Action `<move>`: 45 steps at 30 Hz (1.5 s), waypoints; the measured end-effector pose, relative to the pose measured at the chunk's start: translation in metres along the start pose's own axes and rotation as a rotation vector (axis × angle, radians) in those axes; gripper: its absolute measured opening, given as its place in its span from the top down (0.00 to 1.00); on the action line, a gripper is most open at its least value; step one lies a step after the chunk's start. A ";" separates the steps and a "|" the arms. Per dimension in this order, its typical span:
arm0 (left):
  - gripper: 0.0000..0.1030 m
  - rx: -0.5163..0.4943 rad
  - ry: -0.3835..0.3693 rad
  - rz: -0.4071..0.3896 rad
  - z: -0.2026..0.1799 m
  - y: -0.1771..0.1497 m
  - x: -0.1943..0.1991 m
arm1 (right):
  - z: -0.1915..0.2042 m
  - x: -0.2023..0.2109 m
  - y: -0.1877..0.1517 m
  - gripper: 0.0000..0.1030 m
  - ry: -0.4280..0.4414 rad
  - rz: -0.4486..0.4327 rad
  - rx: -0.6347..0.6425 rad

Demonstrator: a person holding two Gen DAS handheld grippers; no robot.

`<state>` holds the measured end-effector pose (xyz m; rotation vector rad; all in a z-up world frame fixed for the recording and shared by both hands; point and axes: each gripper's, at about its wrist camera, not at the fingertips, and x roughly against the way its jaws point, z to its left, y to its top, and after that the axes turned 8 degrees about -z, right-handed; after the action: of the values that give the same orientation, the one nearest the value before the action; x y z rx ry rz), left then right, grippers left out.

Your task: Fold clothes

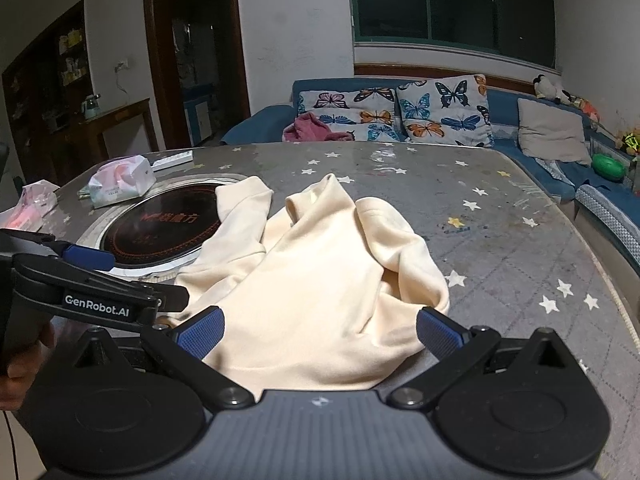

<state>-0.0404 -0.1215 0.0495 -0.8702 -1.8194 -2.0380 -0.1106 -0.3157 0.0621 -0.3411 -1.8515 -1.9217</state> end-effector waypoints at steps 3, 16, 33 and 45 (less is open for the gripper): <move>0.00 0.002 0.002 -0.004 0.001 0.002 -0.001 | -0.001 -0.003 0.000 0.00 -0.005 0.005 0.000; 0.07 0.015 0.002 -0.049 0.013 0.029 -0.022 | -0.015 -0.048 0.036 0.22 -0.020 0.031 -0.044; 0.17 0.063 -0.053 -0.006 0.024 0.069 -0.080 | -0.007 -0.147 0.067 0.62 0.000 0.123 -0.017; 0.82 0.028 -0.135 0.040 0.018 0.063 -0.099 | -0.035 -0.095 0.074 0.86 -0.040 0.020 -0.046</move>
<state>0.0770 -0.1337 0.0415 -1.0509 -1.8789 -1.9684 0.0113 -0.3363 0.0801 -0.4146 -1.8240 -1.9599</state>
